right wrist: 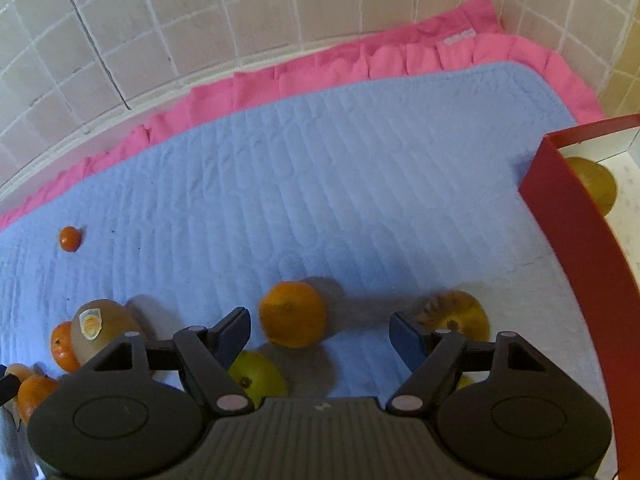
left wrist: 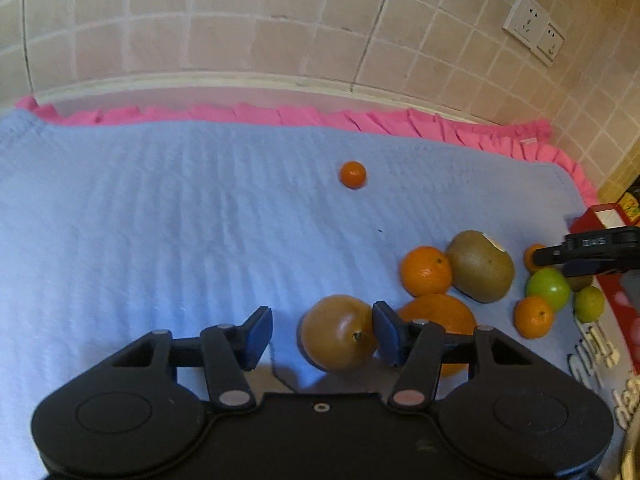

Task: Organize fruits
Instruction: 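Grasp a brown pear with the left tool while the right tool grasps an orange, then carry the pear and orange into the red box and open both tools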

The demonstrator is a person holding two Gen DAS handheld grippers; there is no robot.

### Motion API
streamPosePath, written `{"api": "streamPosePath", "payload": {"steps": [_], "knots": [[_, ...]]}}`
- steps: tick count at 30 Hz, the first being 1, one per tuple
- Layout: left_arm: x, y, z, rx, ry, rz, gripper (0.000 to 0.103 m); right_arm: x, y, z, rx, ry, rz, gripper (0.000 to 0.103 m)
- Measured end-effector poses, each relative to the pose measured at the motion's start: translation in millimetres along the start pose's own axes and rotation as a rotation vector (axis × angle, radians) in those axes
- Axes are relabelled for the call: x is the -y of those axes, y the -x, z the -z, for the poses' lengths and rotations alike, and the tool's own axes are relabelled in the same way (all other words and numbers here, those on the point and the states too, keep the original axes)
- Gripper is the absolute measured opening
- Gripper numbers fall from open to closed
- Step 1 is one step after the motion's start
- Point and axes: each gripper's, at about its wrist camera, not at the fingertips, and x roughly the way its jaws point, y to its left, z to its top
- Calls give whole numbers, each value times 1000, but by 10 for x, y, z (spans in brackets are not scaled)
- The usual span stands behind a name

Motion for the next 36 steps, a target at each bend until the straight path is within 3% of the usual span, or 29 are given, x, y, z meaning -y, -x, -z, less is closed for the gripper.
{"api": "streamPosePath", "payload": {"steps": [3,9,10,12,15,20,25,30,36], "knots": [[27,-70,24,-15,11,26,67,-17,-76,-29,-22,5,-7,68],[-20,-117,13,-24,45,51,67,-55,-135,-60,-16,22,7,66],[-18,-120,15,-23,46,55,60,-60,-135,-58,-11,26,6,65],[-17,-105,22,-27,55,89,47,-54,-126,-58,-3,26,-2,58],[20,-78,38,-18,51,75,45,-31,-95,-65,11,11,-19,41],[39,87,38,28,85,79,44,38,87,-49,65,-18,-64,41],[195,412,-64,121,49,83,44,86,404,-17,144,-37,-98,40],[540,662,-218,188,-44,96,44,221,832,28,232,-49,-132,40],[1194,793,-531,255,-189,177,44,615,1447,-21,351,-80,-116,41]]}}
